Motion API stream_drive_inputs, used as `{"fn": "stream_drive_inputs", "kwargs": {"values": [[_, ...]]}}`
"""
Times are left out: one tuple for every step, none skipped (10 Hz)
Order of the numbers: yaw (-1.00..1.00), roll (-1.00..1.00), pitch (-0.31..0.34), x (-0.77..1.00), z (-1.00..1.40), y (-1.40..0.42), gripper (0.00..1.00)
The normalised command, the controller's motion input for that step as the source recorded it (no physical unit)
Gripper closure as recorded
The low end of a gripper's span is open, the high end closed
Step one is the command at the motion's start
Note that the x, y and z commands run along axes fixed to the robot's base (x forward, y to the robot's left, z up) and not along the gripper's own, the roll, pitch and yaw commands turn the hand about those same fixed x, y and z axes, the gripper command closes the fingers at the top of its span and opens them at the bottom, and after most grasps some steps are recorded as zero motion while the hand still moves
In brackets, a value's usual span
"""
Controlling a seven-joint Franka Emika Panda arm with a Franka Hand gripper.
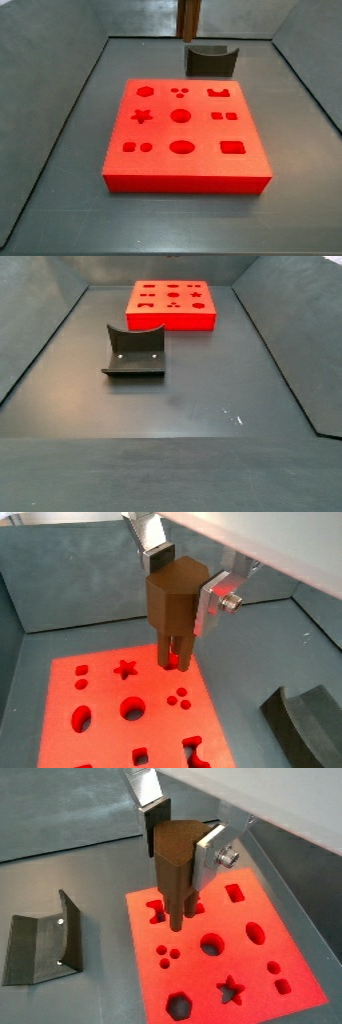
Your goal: Insert the 3 prong object.
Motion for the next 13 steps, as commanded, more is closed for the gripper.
{"fn": "stream_drive_inputs", "kwargs": {"values": [[0.03,0.02,0.054,0.06,-0.57,0.09,1.0],[0.3,0.0,0.046,0.24,-0.66,0.23,1.0],[0.49,-0.05,0.059,0.08,-0.62,0.22,1.0],[0.4,0.0,0.096,0.1,-0.53,0.11,1.0],[0.09,0.0,0.124,0.04,-0.51,0.04,1.0],[0.0,0.0,0.124,0.09,-0.65,0.03,1.0],[0.0,0.0,0.029,0.14,-0.7,0.1,1.0],[0.05,0.07,0.0,0.0,-0.37,0.06,1.0],[0.0,0.14,0.0,0.13,-0.32,0.04,1.0],[0.0,0.12,0.011,0.11,-0.29,0.03,1.0],[0.0,0.11,-0.026,-0.11,0.0,0.05,1.0],[0.0,0.11,0.021,-0.01,0.05,0.0,1.0],[0.0,0.04,-0.047,-0.11,0.0,-0.04,1.0]]}}
